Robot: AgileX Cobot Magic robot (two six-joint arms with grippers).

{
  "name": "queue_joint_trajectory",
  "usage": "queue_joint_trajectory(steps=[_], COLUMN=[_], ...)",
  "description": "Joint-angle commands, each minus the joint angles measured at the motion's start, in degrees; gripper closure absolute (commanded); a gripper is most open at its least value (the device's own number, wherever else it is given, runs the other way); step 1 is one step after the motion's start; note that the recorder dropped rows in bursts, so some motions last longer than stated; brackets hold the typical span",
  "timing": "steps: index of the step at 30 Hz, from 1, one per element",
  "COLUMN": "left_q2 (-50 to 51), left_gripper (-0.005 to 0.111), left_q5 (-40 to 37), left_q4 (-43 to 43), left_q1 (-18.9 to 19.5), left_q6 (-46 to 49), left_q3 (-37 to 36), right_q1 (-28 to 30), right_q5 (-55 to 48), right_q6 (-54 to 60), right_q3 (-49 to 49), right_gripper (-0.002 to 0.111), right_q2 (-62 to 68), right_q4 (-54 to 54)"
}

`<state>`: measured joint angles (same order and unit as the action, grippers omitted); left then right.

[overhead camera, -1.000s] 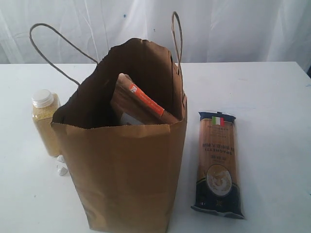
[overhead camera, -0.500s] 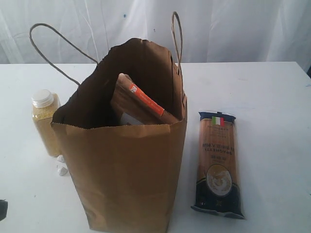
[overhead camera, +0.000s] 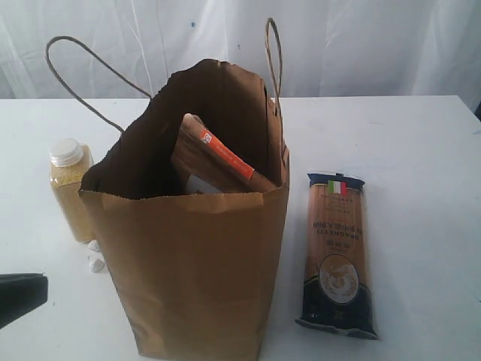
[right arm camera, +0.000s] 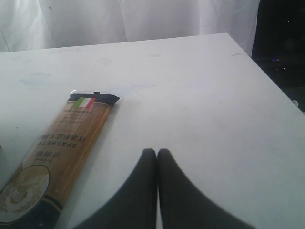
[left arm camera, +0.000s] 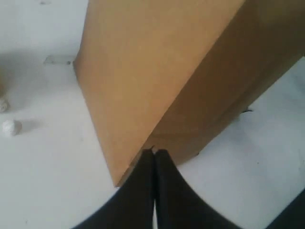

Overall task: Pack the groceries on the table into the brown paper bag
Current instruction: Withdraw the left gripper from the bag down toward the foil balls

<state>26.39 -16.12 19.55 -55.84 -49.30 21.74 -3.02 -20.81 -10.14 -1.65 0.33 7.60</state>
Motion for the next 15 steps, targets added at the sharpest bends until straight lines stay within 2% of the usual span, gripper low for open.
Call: queue_joint_trajectory(steps=[1,9,12,13,15], left_q2=[0.1,0.1,-1.1,-1.5,-1.7], left_gripper=[0.107,0.107,0.107,0.107,0.107], left_q5=[4.7,0.0,-4.1,-5.3,-7.9], left_q4=[0.3,0.3,-1.5,-4.8,-20.3], left_q1=[-0.2,-0.2,-0.2,-0.2,0.0], left_q6=[3.1,7.6,12.8,17.1,34.8], left_q3=[-0.3,-0.3,-0.5,-0.4,0.9], right_q1=[0.2,0.2,0.2,0.2,0.2], right_q5=[0.3,0.3,0.3,0.3,0.3], right_q6=[-0.2,-0.2,-0.2,-0.2,-0.2], right_q3=[0.1,0.1,0.1,0.1,0.1], right_gripper=[0.108,0.108,0.108,0.108,0.108], right_q2=[-0.3,-0.3,-0.3,-0.3,-0.3], right_q4=[0.2,0.2,0.2,0.1,0.1])
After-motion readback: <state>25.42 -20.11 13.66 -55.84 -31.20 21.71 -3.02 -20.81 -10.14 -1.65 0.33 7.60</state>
